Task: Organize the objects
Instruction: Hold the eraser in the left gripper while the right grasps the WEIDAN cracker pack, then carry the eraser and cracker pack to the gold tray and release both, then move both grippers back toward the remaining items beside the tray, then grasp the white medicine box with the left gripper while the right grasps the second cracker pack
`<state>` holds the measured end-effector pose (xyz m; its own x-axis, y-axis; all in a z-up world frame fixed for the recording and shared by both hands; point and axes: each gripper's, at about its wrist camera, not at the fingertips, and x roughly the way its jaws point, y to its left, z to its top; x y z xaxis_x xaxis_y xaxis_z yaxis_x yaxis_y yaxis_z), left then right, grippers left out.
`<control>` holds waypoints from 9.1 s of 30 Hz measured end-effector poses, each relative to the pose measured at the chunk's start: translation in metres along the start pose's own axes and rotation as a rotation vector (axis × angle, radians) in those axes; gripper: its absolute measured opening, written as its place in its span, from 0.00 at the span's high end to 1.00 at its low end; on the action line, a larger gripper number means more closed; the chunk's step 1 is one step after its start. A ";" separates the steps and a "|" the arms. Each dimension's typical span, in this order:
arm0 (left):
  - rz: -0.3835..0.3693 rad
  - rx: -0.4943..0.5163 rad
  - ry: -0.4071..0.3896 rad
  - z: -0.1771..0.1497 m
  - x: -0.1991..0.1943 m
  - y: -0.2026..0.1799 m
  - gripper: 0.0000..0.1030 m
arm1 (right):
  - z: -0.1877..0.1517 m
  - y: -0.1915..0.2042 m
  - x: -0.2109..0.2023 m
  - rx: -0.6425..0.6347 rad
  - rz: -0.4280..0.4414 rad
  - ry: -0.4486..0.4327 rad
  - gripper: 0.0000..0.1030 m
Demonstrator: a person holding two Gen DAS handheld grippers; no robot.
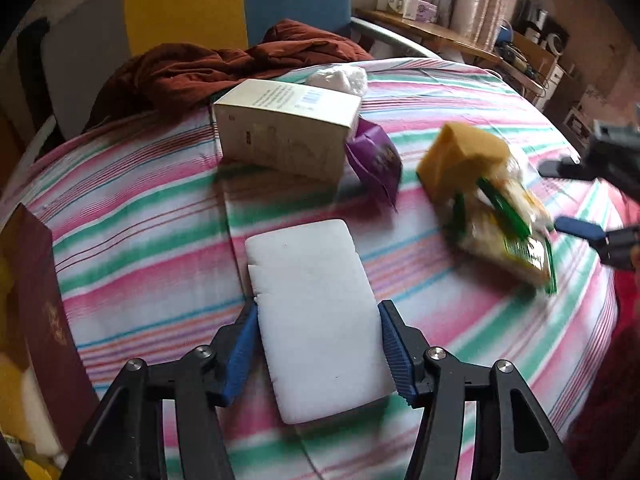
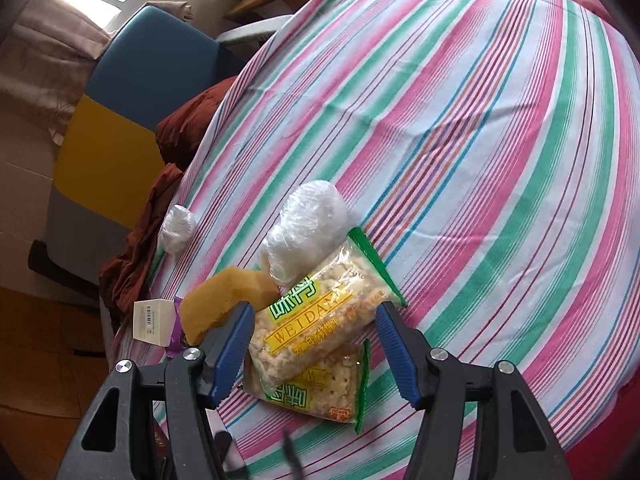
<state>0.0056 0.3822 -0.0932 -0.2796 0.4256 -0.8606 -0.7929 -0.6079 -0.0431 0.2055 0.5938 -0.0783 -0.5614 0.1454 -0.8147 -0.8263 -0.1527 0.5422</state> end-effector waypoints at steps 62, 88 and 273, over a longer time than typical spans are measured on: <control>-0.082 -0.014 -0.107 -0.017 0.000 0.005 0.41 | 0.016 0.029 0.046 -0.131 -0.220 -0.007 0.65; -0.067 -0.170 -0.251 -0.065 -0.133 0.080 0.43 | -0.131 0.183 -0.003 -0.608 0.292 0.080 0.66; -0.041 -0.505 0.108 0.166 0.057 0.053 0.11 | -0.089 0.086 0.038 -0.995 -0.259 0.281 0.48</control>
<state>-0.1420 0.4857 -0.0604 -0.1751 0.4003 -0.8995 -0.4343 -0.8513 -0.2943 0.1172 0.4996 -0.0811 -0.2378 0.0764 -0.9683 -0.4387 -0.8979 0.0369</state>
